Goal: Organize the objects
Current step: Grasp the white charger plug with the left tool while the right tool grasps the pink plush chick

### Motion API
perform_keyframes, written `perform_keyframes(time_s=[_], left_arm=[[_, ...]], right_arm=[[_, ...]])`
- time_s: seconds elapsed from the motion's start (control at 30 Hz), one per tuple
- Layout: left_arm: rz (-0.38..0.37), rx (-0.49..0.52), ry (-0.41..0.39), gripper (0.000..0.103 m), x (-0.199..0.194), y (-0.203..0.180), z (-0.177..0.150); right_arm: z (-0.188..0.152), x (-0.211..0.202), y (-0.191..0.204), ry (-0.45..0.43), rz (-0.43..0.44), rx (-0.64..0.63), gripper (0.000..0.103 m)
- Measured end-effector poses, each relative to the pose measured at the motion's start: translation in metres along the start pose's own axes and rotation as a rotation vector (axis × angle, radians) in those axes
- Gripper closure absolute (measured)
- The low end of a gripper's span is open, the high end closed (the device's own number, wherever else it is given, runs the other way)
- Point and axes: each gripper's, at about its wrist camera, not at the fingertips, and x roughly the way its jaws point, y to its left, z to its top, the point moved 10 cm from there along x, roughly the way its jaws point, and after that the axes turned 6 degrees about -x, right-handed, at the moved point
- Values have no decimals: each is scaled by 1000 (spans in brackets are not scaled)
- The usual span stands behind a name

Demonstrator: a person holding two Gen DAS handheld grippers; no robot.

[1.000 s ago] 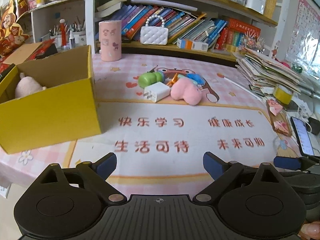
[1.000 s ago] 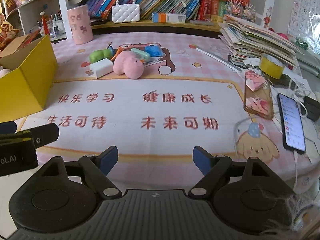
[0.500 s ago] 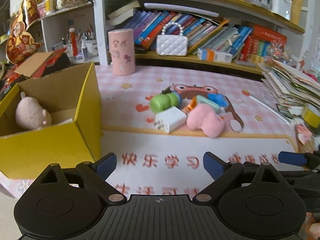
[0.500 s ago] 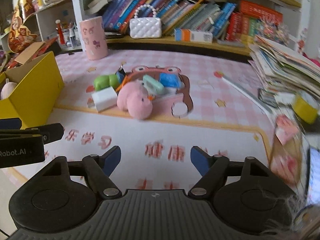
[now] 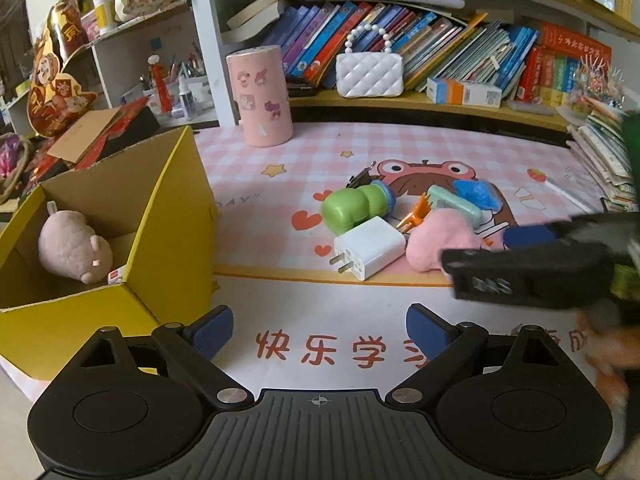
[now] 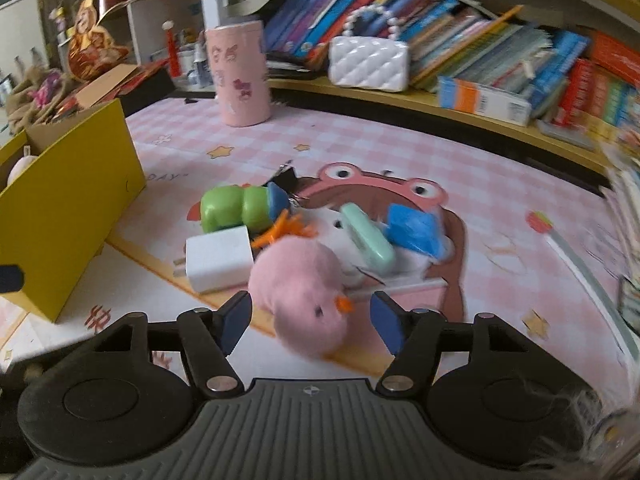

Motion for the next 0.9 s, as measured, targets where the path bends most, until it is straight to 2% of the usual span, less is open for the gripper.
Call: perform_keyframes(time_s=[0.1, 0.13, 0.17, 0.27, 0.4, 0.57, 0.73, 0.9], left_arm=[[10, 4, 9, 8, 3, -2, 1], [12, 6, 10, 8, 4, -3, 2], [14, 8, 10, 8, 4, -5, 3], [11, 9, 15, 8, 10, -10, 6], [-2, -7, 25, 8, 23, -21, 12], [-5, -48, 20, 9, 53, -32, 20], [24, -138, 15, 10, 89, -33, 31], [52, -128, 27, 10, 109, -39, 31]], right_arm=[[4, 19, 0, 24, 7, -11, 38], [5, 24, -1, 30, 12, -9, 41], [6, 27, -1, 32, 30, -2, 50], [10, 26, -10, 27, 47, 42, 54], [15, 1, -27, -25, 41, 113, 54], [7, -39, -54, -74, -16, 218, 54], [-9, -63, -60, -69, -35, 253, 54], [-21, -70, -53, -43, -26, 229, 54]])
